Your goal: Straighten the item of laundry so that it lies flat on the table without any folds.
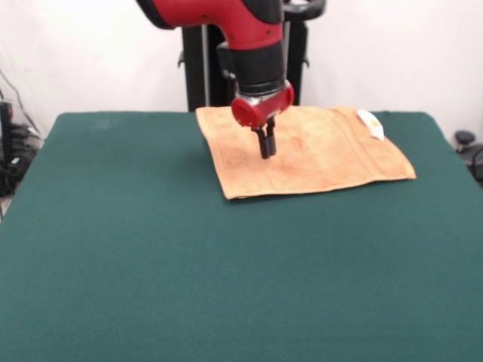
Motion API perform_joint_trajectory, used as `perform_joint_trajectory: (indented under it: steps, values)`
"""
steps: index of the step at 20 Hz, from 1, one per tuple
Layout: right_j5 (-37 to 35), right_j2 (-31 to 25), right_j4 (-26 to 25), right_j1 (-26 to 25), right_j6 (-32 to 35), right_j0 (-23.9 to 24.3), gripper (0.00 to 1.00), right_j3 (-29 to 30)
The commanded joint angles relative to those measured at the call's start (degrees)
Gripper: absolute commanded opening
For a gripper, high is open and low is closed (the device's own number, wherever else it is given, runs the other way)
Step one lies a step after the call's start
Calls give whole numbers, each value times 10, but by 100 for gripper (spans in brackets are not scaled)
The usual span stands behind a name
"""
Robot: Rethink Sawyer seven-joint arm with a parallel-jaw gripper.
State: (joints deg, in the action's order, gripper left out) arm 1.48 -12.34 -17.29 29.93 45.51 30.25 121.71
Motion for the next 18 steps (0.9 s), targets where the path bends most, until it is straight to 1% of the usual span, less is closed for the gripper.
perform_joint_trajectory:
  steps: [1,3,5,8,9,12,13,15,18]
  values:
    - [-162,-29,-26,-35,8,-47,0,-74]
    - [-226,-33,-49,-32,-34,-59,0,-89]
    - [-241,-47,-68,-35,-44,-58,0,-96]
    - [-250,-51,-87,-43,-29,-60,0,-107]
    - [-268,-52,-93,-39,-29,-60,0,-113]
    - [-306,-76,-106,-27,-45,-45,0,-116]
    - [-328,-91,-110,-21,-64,-32,0,-114]
    - [-345,-105,-120,-16,-77,-19,0,-110]
    - [-338,-119,-132,-13,-67,-2,0,-104]
